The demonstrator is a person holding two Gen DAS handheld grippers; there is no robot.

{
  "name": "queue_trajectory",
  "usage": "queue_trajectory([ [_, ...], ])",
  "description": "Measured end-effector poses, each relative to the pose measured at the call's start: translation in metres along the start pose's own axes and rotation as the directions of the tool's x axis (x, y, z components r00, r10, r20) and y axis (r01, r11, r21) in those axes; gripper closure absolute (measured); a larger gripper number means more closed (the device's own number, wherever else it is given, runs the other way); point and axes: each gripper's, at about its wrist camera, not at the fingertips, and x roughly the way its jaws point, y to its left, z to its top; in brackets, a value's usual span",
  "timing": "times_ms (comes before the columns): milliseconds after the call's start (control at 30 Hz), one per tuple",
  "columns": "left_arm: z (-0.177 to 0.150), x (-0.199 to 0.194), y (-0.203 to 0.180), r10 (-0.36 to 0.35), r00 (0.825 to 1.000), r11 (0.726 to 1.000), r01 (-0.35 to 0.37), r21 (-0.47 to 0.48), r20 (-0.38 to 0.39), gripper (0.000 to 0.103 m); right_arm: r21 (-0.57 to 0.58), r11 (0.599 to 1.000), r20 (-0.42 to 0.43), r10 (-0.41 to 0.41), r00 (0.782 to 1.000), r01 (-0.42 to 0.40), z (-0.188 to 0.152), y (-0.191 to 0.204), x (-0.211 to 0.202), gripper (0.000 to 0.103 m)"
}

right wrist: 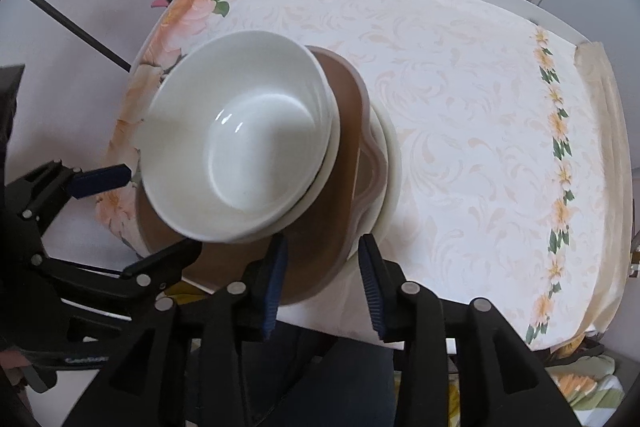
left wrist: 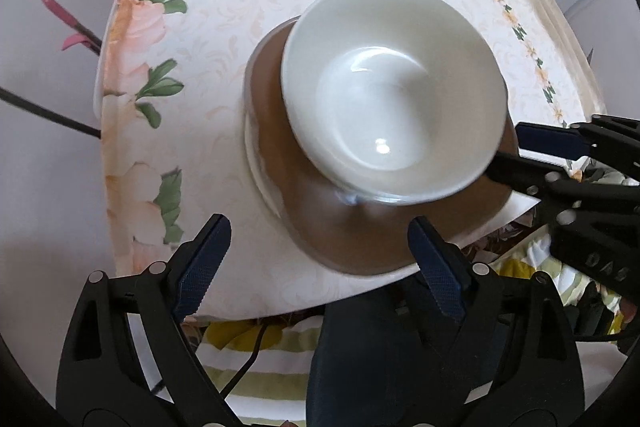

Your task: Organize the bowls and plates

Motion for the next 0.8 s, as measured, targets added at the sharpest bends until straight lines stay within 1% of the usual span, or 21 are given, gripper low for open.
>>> queue_trajectory([
  [100, -0.007, -0.016, 0.004, -0.008, 0.999, 0.999, 0.009, -0.038, 0.039, 0.014, 0.012, 1.000, 0.033, 0.009, 0.999, -0.009, -0.007, -0.003, -0.017, 0.070],
  [200, -0.012, -0.041, 0.007, -0.016, 0.993, 0.997, 0.024, -0.076, 0.113, 0.014, 0.015, 1.000, 0.082, 0.007, 0.997, -0.008, -0.014, -0.003, -0.035, 0.070],
  [267, -0.017, -0.059, 0.006, -0.010, 0.985, 0.995, 0.027, -0.095, 0.171, 0.014, 0.010, 1.000, 0.132, -0.006, 0.991, 0.005, -0.019, -0.002, -0.053, 0.070],
  [300, -0.021, -0.074, 0.005, -0.003, 0.976, 0.994, 0.027, -0.108, 0.218, 0.014, 0.011, 1.000, 0.162, -0.015, 0.987, 0.013, -0.022, -0.001, -0.064, 0.070],
  [333, -0.023, -0.083, 0.004, 0.000, 0.970, 0.993, 0.028, -0.114, 0.243, 0.014, 0.012, 1.000, 0.183, -0.020, 0.983, 0.018, -0.024, -0.001, -0.071, 0.070],
  [367, -0.028, -0.100, 0.003, 0.008, 0.955, 0.991, 0.031, -0.127, 0.298, 0.014, 0.016, 0.999, 0.225, -0.030, 0.974, 0.027, -0.030, -0.001, -0.087, 0.066],
  [400, -0.033, -0.115, 0.002, 0.018, 0.938, 0.990, 0.032, -0.138, 0.346, 0.014, 0.022, 0.999, 0.260, -0.038, 0.965, 0.033, -0.034, -0.001, -0.100, 0.054],
  [433, -0.036, -0.128, 0.002, 0.026, 0.923, 0.989, 0.032, -0.144, 0.384, 0.013, 0.026, 0.999, 0.285, -0.040, 0.958, 0.034, -0.036, -0.001, -0.108, 0.048],
  [467, -0.041, -0.141, 0.000, 0.041, 0.903, 0.988, 0.027, -0.153, 0.428, 0.013, 0.039, 0.999, 0.336, -0.047, 0.941, 0.036, -0.042, -0.001, -0.125, 0.038],
  [500, -0.046, -0.156, -0.002, 0.060, 0.879, 0.987, 0.019, -0.161, 0.473, 0.012, 0.052, 0.998, 0.374, -0.055, 0.926, 0.038, -0.047, -0.002, -0.137, 0.030],
  [533, -0.050, -0.166, -0.004, 0.072, 0.861, 0.986, 0.015, -0.166, 0.504, 0.008, 0.067, 0.997, 0.411, -0.065, 0.909, 0.040, -0.052, -0.002, -0.150, 0.019],
  [567, -0.054, -0.178, -0.005, 0.089, 0.836, 0.985, 0.007, -0.174, 0.541, 0.005, 0.087, 0.995, 0.444, -0.083, 0.892, 0.049, -0.057, -0.003, -0.162, 0.014],
  [600, -0.062, -0.191, -0.008, 0.123, 0.800, 0.982, -0.011, -0.190, 0.587, 0.000, 0.104, 0.993, 0.469, -0.104, 0.877, 0.062, -0.062, -0.003, -0.174, 0.005],
  [633, -0.066, -0.199, -0.010, 0.144, 0.777, 0.980, -0.024, -0.200, 0.613, 0.000, 0.109, 0.992, 0.487, -0.114, 0.866, 0.069, -0.065, -0.003, -0.182, 0.001],
  [667, -0.073, -0.210, -0.012, 0.169, 0.742, 0.977, -0.039, -0.210, 0.648, 0.000, 0.112, 0.991, 0.519, -0.122, 0.846, 0.074, -0.070, -0.003, -0.193, 0.001],
  [700, -0.079, -0.217, -0.014, 0.186, 0.719, 0.974, -0.049, -0.219, 0.670, 0.000, 0.115, 0.989, 0.567, -0.139, 0.812, 0.089, -0.079, 0.000, -0.206, 0.001],
  [800, -0.092, -0.231, -0.015, 0.190, 0.682, 0.974, -0.038, -0.225, 0.706, 0.000, 0.142, 0.978, 0.648, -0.209, 0.732, 0.154, -0.099, 0.006, -0.230, 0.001],
])
